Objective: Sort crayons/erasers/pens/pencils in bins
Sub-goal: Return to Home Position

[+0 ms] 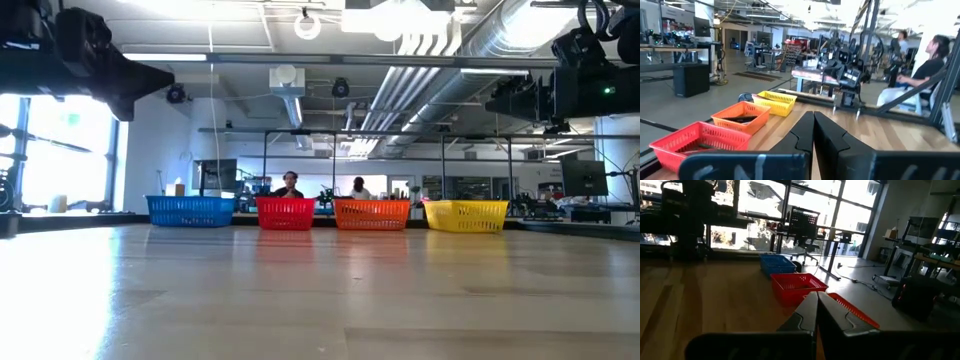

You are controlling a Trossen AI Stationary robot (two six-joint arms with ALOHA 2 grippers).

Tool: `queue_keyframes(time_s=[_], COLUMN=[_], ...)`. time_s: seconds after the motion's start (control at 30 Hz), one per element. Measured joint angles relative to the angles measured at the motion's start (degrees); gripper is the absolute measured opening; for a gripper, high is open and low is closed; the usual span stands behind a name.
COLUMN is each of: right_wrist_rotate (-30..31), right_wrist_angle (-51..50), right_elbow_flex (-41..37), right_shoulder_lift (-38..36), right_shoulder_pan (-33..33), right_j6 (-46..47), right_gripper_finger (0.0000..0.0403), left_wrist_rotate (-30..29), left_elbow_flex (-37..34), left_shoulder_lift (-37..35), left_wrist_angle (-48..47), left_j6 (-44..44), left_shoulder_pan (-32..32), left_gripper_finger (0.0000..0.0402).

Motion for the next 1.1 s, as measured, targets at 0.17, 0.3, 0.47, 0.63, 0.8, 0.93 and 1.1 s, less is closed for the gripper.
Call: queue_keyframes(time_s=[0.17, 0.3, 0.47, 0.63, 0.8, 0.93, 1.1], right_wrist_rotate=[-0.03, -0.04, -0.09, -0.11, -0.11, -0.13, -0.15], right_wrist_angle=[0.0, 0.0, 0.0, 0.0, 0.01, 0.0, 0.02], right_elbow_flex=[-0.02, -0.02, -0.02, -0.02, -0.04, -0.04, -0.04], right_shoulder_lift=[0.0, 0.0, 0.0, 0.0, 0.0, 0.0, 0.0], right_shoulder_pan=[0.0, 0.0, 0.0, 0.0, 0.0, 0.0, 0.0], right_j6=[-0.01, 2.56, 3.61, 3.85, 3.85, 3.85, 3.85], right_gripper_finger=[0.0, 0.0, 0.0, 0.0, 0.0, 0.0, 0.0], left_wrist_rotate=[-0.28, -2.04, -7.32, -12.66, -12.65, -12.65, -12.64], left_elbow_flex=[0.0, 0.0, 0.02, 0.02, 0.02, 0.02, 0.02], left_shoulder_lift=[0.0, 0.04, 0.04, 0.11, 0.11, 0.13, 0.13], left_wrist_angle=[-3.29, -4.92, -4.06, -3.16, -3.16, -3.19, -3.16], left_j6=[0.62, -0.36, 7.06, 4.44, 0.67, 1.06, 1.06], left_shoulder_pan=[0.0, -0.02, -0.01, 0.0, 0.0, 0.0, 0.0], left_gripper_finger=[0.0, 0.0, 0.0, 0.0, 0.0, 0.0, 0.0])
